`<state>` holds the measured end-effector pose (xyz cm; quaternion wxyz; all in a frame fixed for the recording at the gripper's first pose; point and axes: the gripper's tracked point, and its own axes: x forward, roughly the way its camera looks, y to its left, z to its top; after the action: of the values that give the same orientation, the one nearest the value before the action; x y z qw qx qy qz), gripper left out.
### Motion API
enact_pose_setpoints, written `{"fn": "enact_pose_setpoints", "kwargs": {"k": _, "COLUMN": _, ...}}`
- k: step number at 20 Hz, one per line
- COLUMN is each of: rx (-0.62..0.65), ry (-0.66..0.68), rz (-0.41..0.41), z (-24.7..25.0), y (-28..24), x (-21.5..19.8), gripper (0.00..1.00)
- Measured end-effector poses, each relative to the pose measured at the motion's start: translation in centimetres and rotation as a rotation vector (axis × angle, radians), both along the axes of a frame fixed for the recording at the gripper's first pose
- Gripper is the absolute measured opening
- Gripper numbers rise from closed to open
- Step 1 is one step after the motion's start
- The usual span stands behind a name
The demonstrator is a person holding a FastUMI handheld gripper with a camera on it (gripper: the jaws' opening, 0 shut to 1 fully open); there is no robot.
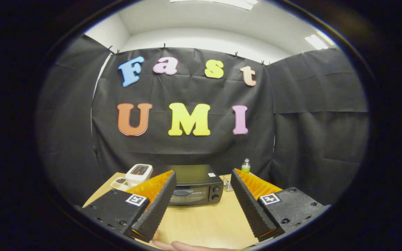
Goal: Open the toaster oven, put the food inside, and close the toaster oven door.
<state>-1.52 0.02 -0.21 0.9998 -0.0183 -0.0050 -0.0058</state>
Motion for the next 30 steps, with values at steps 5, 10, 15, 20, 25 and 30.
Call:
{"fn": "enact_pose_setpoints", "kwargs": {"k": 5, "rx": 0.006, "ry": -0.015, "rz": 0.023, "z": 0.4, "y": 0.6, "x": 0.4, "gripper": 1.00}}
{"fn": "enact_pose_setpoints", "kwargs": {"k": 10, "rx": 0.013, "ry": -0.047, "rz": 0.069, "z": -0.3, "y": 2.0, "x": 3.6, "gripper": 1.00}}
{"fn": "enact_pose_setpoints", "kwargs": {"k": 15, "rx": 0.008, "ry": -0.054, "rz": 0.064, "z": -2.2, "y": 3.1, "x": 9.6, "gripper": 1.00}}
{"fn": "enact_pose_setpoints", "kwargs": {"k": 20, "rx": -0.016, "ry": 0.007, "rz": 0.102, "z": -6.6, "y": 5.5, "x": 16.5, "gripper": 1.00}}
{"fn": "enact_pose_setpoints", "kwargs": {"k": 25, "rx": 0.000, "ry": 0.097, "rz": 0.101, "z": -12.1, "y": 6.0, "x": 23.2, "gripper": 1.00}}
{"fn": "enact_pose_setpoints", "kwargs": {"k": 30, "rx": -0.038, "ry": 0.202, "rz": 0.079, "z": -16.4, "y": 6.8, "x": 26.5, "gripper": 1.00}}
